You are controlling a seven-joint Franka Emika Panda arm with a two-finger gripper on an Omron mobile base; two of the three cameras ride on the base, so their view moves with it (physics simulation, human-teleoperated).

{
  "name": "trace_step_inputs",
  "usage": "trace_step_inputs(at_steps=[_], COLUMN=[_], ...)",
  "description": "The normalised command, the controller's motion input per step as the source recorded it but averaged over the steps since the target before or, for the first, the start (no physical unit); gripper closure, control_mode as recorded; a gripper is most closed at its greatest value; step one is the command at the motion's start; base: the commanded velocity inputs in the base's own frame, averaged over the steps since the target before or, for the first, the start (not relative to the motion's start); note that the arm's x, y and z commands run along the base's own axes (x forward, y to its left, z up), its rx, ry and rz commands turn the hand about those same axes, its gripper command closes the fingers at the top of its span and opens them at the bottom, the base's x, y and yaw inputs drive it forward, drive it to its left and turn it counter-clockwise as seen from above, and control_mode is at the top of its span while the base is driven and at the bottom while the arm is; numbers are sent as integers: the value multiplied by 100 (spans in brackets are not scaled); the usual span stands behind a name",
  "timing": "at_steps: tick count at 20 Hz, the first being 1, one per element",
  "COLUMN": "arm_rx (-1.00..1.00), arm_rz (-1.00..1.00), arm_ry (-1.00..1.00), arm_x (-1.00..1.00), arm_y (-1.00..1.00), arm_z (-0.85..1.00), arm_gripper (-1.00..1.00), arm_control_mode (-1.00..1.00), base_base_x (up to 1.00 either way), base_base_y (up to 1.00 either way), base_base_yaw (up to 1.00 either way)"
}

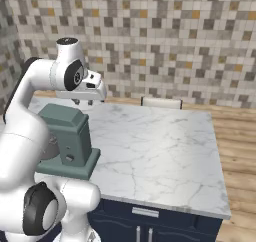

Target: Navigate to the fridge.

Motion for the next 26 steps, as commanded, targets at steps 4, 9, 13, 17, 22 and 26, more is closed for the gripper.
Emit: trace_step_inputs(at_steps=[4,9,13,17,22,26], arm_rx=[0,0,0,0,0,0], arm_rz=[0,0,-3,0,0,0], arm_ry=[-5,-13,-7,0,0,0], arm_x=[-40,-76,-38,0,0,0], arm_y=[0,0,-2,0,0,0], arm_z=[0,0,0,0,0,0], arm_gripper=[-100,-100,-100,-100,-100,-100], arm_control_mode=[-100,-100,100,100,100,100], base_base_x=[0,0,-28,-61,-45,-11], base_base_y=[0,0,-12,-46,-52,-62], base_base_yaw=[0,0,-16,-54,-60,-67])
